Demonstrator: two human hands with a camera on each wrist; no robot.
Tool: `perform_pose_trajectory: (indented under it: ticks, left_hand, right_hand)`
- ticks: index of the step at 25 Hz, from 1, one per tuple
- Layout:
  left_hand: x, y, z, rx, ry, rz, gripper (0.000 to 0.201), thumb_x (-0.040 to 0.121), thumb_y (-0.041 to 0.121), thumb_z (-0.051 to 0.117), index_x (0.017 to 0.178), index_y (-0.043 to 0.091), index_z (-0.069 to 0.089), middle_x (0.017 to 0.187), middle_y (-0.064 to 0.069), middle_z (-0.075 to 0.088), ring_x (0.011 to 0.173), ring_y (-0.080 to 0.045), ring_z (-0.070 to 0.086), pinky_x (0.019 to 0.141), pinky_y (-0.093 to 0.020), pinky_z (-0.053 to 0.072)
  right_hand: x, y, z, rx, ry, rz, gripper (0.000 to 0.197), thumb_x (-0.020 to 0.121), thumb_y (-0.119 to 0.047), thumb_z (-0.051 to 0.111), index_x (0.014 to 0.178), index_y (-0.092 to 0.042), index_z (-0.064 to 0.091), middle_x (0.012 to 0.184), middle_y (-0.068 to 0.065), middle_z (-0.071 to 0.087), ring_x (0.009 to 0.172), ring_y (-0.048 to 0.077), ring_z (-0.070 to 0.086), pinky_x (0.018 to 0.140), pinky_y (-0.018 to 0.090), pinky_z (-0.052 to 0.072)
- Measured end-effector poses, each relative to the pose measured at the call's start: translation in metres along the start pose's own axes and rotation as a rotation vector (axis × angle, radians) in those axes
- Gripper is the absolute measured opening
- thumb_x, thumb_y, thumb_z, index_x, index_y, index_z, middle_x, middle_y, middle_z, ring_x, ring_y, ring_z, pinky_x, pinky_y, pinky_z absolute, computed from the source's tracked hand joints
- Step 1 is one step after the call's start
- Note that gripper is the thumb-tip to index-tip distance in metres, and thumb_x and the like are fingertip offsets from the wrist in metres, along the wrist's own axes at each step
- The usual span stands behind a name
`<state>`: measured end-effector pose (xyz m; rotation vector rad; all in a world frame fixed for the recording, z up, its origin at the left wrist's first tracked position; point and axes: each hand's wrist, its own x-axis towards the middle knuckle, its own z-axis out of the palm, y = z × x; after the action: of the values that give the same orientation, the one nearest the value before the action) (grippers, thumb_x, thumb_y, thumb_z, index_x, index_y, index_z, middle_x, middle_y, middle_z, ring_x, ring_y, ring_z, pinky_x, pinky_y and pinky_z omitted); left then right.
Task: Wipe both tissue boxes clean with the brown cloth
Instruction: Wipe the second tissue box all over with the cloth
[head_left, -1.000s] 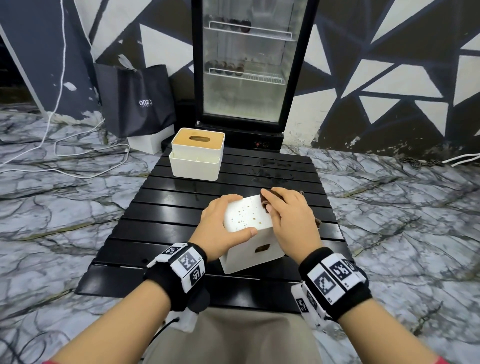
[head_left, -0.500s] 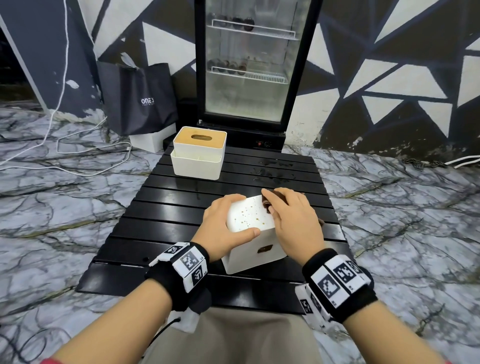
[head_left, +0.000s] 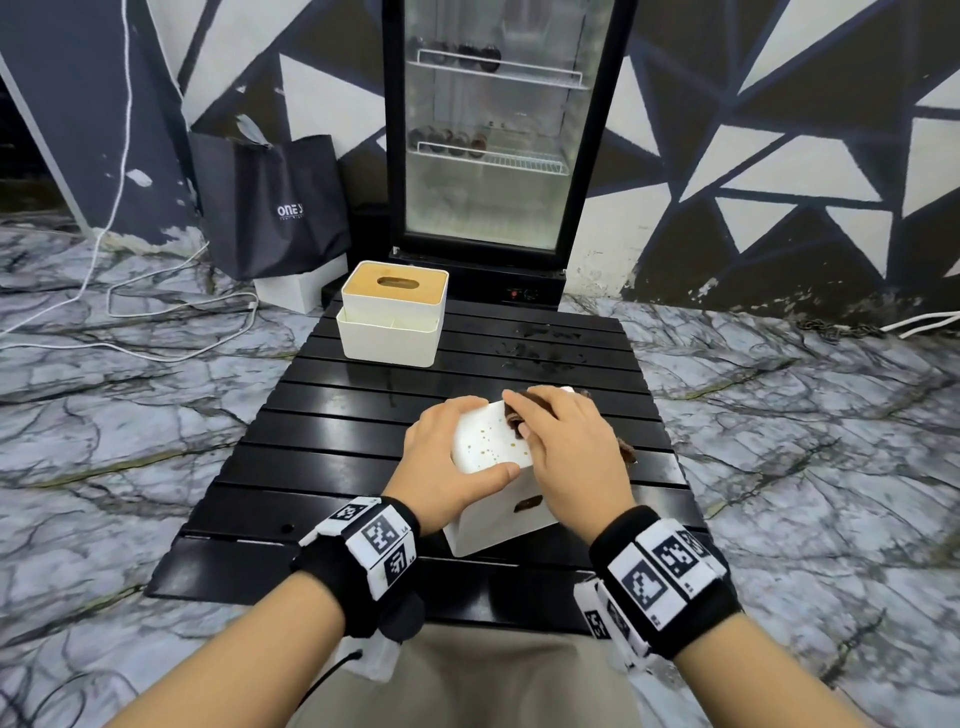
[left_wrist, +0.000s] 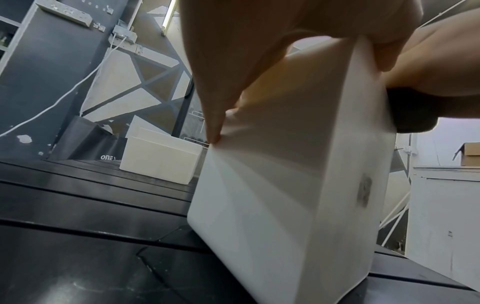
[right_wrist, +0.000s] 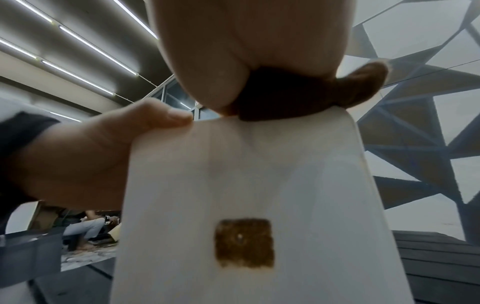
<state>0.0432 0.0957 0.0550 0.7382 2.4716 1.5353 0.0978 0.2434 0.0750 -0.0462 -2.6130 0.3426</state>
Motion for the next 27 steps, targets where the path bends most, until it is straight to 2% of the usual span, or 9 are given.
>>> perform_pose_trajectory:
  ticks: [2,7,9,12,15,18,21,25,27]
  left_hand:
    - [-0.001,0.001,0.0,-0.008,0.0,0.001,0.066,0.058,0.05,0.066,0.116,0.049,0.034,0.121,0.017,0.035,0.121,-0.01,0.027,0.096,-0.022,0.025]
    - [-0.007,0.007,0.005,0.041,0.005,-0.012,0.074,0.066,0.056,0.072,0.129,0.043,0.035,0.121,0.017,0.03,0.118,-0.01,0.024,0.097,-0.022,0.022]
    - [-0.013,0.008,0.011,0.079,-0.005,-0.011,0.07,0.072,0.065,0.057,0.134,0.043,0.035,0.123,0.014,0.031,0.116,-0.011,0.026,0.097,-0.024,0.025]
    - [-0.016,0.006,0.015,0.028,-0.001,0.003,0.044,0.077,0.061,0.038,0.121,0.057,0.04,0.116,0.011,0.038,0.115,-0.016,0.036,0.103,-0.031,0.032]
    - [-0.01,0.002,0.011,-0.102,-0.06,-0.019,0.03,0.078,0.056,0.043,0.106,0.065,0.042,0.113,0.016,0.037,0.118,-0.011,0.039,0.108,-0.033,0.032]
    - [-0.007,-0.003,0.008,-0.178,-0.186,-0.015,0.036,0.071,0.068,0.048,0.106,0.066,0.043,0.129,0.01,0.041,0.119,0.005,0.038,0.104,-0.023,0.032]
    - [-0.007,-0.005,0.009,-0.233,-0.209,-0.019,0.042,0.065,0.073,0.046,0.106,0.067,0.043,0.136,0.012,0.045,0.121,-0.007,0.044,0.103,-0.028,0.034]
    - [-0.007,-0.006,0.01,-0.303,-0.204,0.01,0.043,0.067,0.069,0.048,0.11,0.062,0.042,0.131,0.019,0.048,0.123,-0.004,0.044,0.105,-0.028,0.034]
    - [-0.008,-0.006,0.012,-0.305,-0.201,0.004,0.046,0.066,0.069,0.048,0.111,0.062,0.042,0.133,0.016,0.047,0.124,-0.004,0.043,0.104,-0.026,0.033]
  right_hand:
    - [-0.006,-0.002,-0.002,0.033,-0.013,-0.022,0.046,0.083,-0.025,0.03,0.12,-0.025,0.057,0.116,-0.001,0.059,0.107,0.024,0.053,0.084,0.04,0.048]
    - [0.0,0.009,-0.01,0.104,-0.065,0.09,0.035,0.093,-0.02,0.041,0.126,-0.028,0.052,0.124,-0.003,0.053,0.115,0.019,0.043,0.095,0.036,0.039]
    - [0.01,0.016,-0.013,0.084,-0.087,0.139,0.036,0.095,-0.019,0.041,0.128,-0.029,0.05,0.127,-0.003,0.05,0.118,0.019,0.04,0.098,0.035,0.036]
    - [0.022,0.026,-0.016,0.103,-0.168,0.18,0.036,0.097,-0.02,0.038,0.13,-0.031,0.048,0.132,-0.003,0.047,0.122,0.019,0.036,0.101,0.035,0.033]
    - [0.026,0.032,-0.017,0.17,-0.201,0.173,0.036,0.096,-0.019,0.039,0.129,-0.031,0.048,0.132,-0.004,0.046,0.123,0.021,0.035,0.103,0.04,0.032]
    - [0.021,0.031,-0.017,0.193,-0.193,0.149,0.037,0.095,-0.018,0.041,0.129,-0.03,0.049,0.131,-0.003,0.047,0.122,0.021,0.036,0.104,0.04,0.031]
    - [0.01,0.023,-0.015,0.226,-0.148,0.102,0.036,0.094,-0.016,0.043,0.128,-0.028,0.051,0.128,-0.003,0.05,0.118,0.02,0.039,0.102,0.038,0.032]
    - [-0.009,0.013,-0.013,0.255,-0.104,0.035,0.036,0.093,-0.016,0.045,0.126,-0.029,0.052,0.125,-0.003,0.052,0.116,0.018,0.042,0.099,0.036,0.036]
    - [-0.009,0.017,-0.012,0.253,-0.109,0.026,0.036,0.093,-0.017,0.045,0.126,-0.03,0.052,0.124,-0.005,0.053,0.115,0.018,0.043,0.097,0.037,0.039]
